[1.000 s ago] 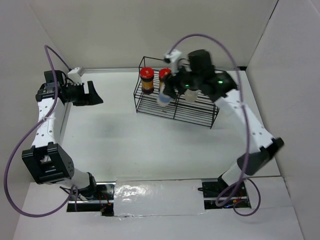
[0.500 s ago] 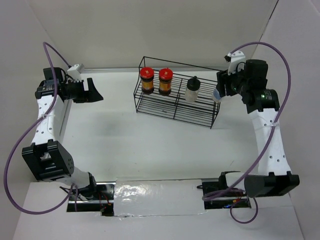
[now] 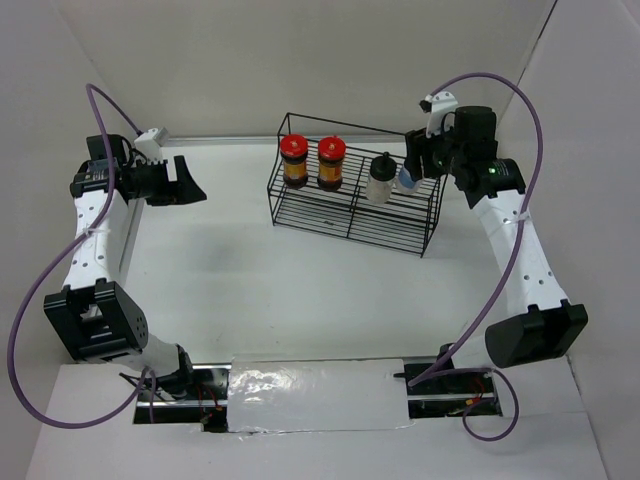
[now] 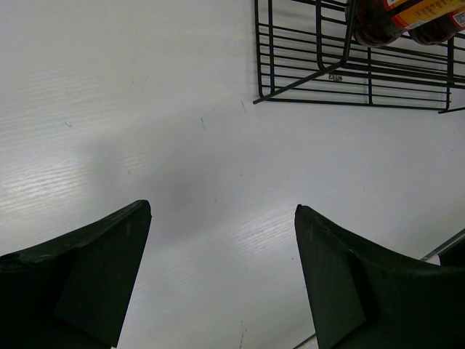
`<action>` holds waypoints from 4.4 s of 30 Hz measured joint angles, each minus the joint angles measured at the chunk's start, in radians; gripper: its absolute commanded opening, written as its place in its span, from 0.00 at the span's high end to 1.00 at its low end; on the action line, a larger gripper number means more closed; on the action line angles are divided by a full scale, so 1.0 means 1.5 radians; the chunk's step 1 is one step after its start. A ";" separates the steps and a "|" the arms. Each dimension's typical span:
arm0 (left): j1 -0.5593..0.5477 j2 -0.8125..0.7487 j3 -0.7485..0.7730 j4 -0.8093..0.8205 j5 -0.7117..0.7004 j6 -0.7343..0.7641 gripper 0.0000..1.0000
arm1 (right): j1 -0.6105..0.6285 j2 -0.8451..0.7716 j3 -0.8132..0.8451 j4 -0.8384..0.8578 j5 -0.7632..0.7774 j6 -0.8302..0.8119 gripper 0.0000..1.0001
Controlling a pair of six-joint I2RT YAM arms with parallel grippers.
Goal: Organize the condiment bottles
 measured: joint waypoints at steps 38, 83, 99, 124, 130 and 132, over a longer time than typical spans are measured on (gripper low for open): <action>0.000 0.010 0.001 0.000 0.005 0.000 0.07 | 0.023 0.086 -0.004 0.036 0.099 0.039 0.15; 0.000 0.027 0.023 -0.006 0.024 0.000 0.07 | -0.085 -0.189 -0.274 0.109 0.076 0.268 0.00; 0.000 0.034 0.029 -0.006 0.042 -0.001 0.07 | -0.110 -0.279 -0.400 0.085 0.087 0.411 0.00; 0.000 0.034 0.029 -0.006 0.046 -0.001 0.07 | -0.132 -0.245 -0.462 0.192 0.021 0.469 0.19; 0.000 0.034 0.029 -0.006 0.046 -0.001 0.07 | -0.132 -0.243 -0.462 0.192 0.012 0.467 0.38; 0.000 0.034 0.029 -0.007 0.046 -0.001 0.07 | -0.132 -0.243 -0.461 0.190 0.012 0.463 0.47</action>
